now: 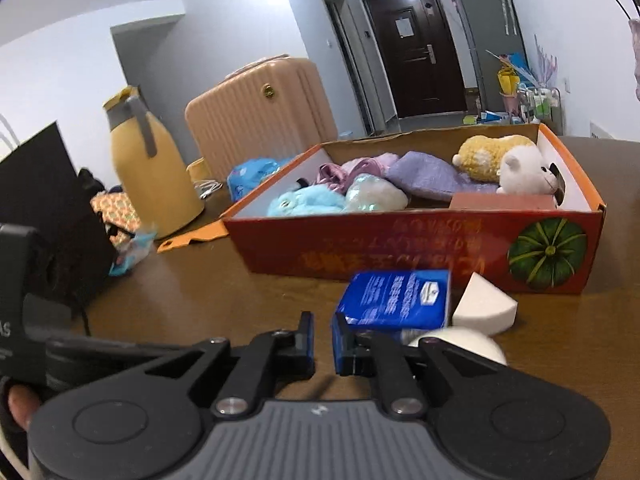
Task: Organize soft objects
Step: 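Lift the blue handkerchief packet and carry it over the box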
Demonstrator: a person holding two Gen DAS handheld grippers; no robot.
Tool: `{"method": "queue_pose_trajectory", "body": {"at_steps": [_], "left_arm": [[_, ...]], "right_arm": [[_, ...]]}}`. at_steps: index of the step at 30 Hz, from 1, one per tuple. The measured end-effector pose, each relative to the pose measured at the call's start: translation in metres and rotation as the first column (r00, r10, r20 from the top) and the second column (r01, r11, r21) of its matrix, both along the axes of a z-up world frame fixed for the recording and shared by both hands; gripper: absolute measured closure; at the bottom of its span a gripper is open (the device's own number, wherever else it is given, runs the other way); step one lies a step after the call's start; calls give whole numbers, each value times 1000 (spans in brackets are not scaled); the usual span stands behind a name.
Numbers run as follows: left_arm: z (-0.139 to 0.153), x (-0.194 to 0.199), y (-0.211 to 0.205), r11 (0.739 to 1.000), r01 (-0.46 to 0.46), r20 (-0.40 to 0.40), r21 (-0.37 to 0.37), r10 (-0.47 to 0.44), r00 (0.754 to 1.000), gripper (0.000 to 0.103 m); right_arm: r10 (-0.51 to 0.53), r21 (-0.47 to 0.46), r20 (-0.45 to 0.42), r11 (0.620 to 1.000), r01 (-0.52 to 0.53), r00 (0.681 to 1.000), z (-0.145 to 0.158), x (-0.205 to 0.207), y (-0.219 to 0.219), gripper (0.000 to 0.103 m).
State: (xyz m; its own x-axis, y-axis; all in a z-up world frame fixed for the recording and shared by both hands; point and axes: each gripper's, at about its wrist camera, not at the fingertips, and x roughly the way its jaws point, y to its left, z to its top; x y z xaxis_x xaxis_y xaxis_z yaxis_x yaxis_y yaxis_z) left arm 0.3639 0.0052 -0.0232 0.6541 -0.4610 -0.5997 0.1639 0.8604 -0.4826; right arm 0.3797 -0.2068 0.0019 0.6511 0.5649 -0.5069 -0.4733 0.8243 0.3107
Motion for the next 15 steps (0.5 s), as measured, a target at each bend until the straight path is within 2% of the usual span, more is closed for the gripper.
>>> {"method": "queue_pose_trajectory", "body": {"at_steps": [1,2,3,4,5,7,8,10,12,13,15], "left_arm": [[2,-5,2,1000,-6,3,5,6,1000,86],[5,-8,5,1000,-13,11,11,13,1000,85],[10,-9,5,1000,-18,25,14,18,1000,85],[15,-9,6,1000,-20,41,12,19,999,80],[21,-5,5,1000,-16,63,6,16,998,68],[28,10,-1,999,-50,83,13,48,995,58],[30,22,-7,998,-56,76,26,53,996,58],[28,43,-17,999,-31,57,20,29,998,58],[23,58,-22,1000,-13,32,20,12,999,64],[19,61,-23,999,-22,20,32,21,1000,64],[16,61,-23,999,-30,-2,41,30,1000,70]], "right_arm": [[-19,-7,15,1000,19,1000,3,-2,-1,92],[-54,-13,29,998,54,998,7,-2,-5,85],[-92,-20,38,995,93,995,10,1,-10,73],[-131,-22,37,991,131,991,11,8,-16,69],[-153,-21,14,988,153,988,9,18,-22,69],[-195,-32,-46,980,194,980,1,38,-29,69],[-203,-44,-66,979,201,977,-3,44,-30,69],[-169,12,-107,985,171,980,-8,54,-32,71],[-154,47,-153,986,163,976,-11,62,-32,78],[-152,55,-162,985,162,975,-13,65,-32,77],[-163,67,-176,982,177,971,-11,66,-33,83]]}}
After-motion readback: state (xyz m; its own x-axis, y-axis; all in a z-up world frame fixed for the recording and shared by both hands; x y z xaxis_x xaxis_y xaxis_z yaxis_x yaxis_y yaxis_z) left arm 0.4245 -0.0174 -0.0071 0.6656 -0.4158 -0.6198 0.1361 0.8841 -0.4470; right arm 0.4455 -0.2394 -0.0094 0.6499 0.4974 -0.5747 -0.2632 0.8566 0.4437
